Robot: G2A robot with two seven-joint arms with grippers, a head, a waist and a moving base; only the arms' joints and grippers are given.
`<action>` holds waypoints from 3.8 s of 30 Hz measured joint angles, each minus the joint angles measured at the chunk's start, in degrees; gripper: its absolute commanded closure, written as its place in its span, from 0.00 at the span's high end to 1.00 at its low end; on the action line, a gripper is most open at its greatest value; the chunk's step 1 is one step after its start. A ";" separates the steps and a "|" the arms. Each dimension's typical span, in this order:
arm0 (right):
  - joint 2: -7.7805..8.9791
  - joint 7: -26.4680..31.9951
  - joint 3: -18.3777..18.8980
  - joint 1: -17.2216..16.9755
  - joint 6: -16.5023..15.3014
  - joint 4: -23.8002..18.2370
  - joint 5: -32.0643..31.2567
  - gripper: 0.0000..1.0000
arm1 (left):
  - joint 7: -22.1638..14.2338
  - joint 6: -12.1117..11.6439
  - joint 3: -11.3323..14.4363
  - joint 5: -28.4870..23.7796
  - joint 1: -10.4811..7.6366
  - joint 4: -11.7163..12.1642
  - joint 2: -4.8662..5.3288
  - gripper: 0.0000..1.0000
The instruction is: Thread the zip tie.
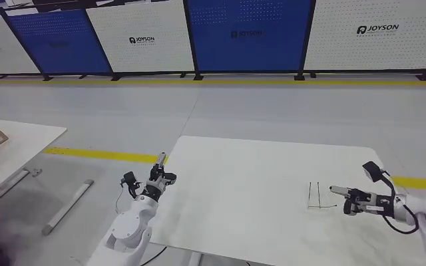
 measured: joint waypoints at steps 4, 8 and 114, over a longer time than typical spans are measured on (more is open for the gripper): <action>0.00 0.00 0.14 -0.05 0.06 -0.03 0.15 1.00 | 0.00 0.00 0.00 0.00 0.00 0.00 0.00 1.00; 0.00 0.01 0.15 -0.05 0.06 -0.03 0.16 1.00 | 0.00 0.00 0.00 0.00 0.00 0.00 0.00 1.00; 5.22 -6.66 -4.88 4.37 6.02 3.77 -5.26 0.00 | 0.00 0.00 0.00 0.00 0.00 0.00 0.00 1.00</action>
